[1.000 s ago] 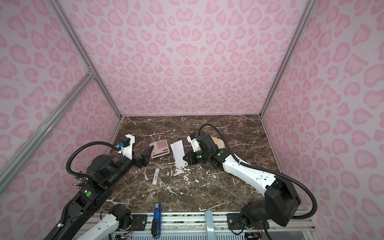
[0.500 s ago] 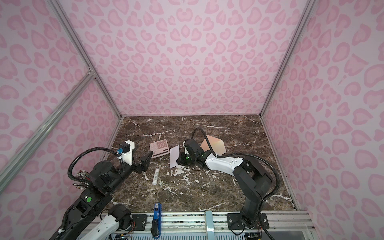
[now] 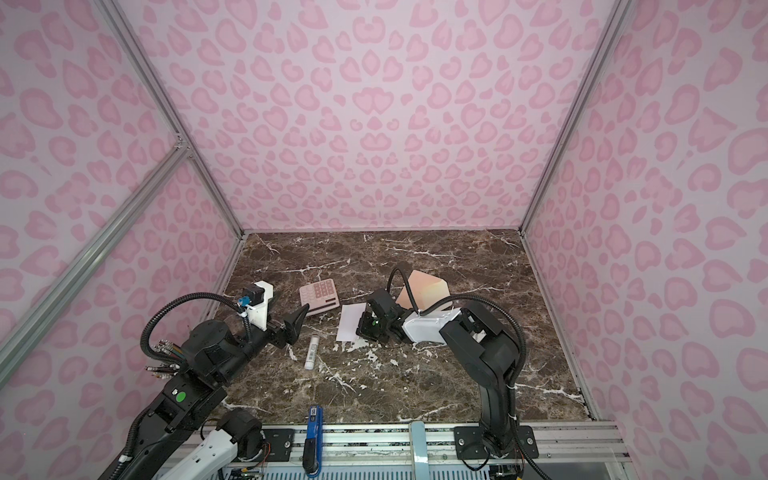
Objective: Place the letter into the envelope and seal it
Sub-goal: 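Lower the folded white letter flat onto the table and open the right gripper, then move the right gripper to the peach envelope and grasp its edge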
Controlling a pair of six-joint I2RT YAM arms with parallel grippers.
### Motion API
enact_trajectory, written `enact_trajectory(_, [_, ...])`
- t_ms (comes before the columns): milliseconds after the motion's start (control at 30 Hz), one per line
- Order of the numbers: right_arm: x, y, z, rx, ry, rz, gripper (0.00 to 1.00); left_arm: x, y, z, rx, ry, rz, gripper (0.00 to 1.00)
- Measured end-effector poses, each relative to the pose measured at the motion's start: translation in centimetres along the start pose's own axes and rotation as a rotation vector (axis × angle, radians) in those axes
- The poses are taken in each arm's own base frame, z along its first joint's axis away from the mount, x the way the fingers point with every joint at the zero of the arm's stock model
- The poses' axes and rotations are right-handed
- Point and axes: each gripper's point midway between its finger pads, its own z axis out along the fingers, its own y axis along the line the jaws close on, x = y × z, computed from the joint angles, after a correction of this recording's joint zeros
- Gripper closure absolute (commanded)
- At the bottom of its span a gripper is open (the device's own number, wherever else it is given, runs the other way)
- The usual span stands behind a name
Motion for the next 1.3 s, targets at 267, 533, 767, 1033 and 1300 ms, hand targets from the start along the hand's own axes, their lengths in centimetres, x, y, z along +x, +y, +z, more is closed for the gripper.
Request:
enact_trajectory(267, [-0.6, 0.8, 0.5, -0.003, 0.000, -0.013, 0.80, 0.0, -0.1, -0.8, 0.004, 0.004, 0.004, 0.17])
enact_trajectory(533, [-1.1, 1.0, 0.3, 0.034, 0.004, -0.058, 0.63, 0.3, 0.0, -1.5, 0.004, 0.012, -0.021, 0.17])
enact_trajectory(767, [-1.7, 1.3, -2.2, 0.069, -0.022, -0.107, 0.51, 0.1, 0.0, -2.2, 0.004, 0.001, -0.079, 0.19])
enact_trajectory(1033, [-2.3, 1.9, -5.9, 0.083, -0.072, -0.182, 0.50, 1.3, 0.5, -2.6, -0.027, 0.033, -0.157, 0.22])
enact_trajectory(1300, [-3.1, -0.2, -10.7, 0.103, -0.153, -0.185, 0.50, 5.7, 1.1, -1.3, -0.072, 0.113, -0.278, 0.25])
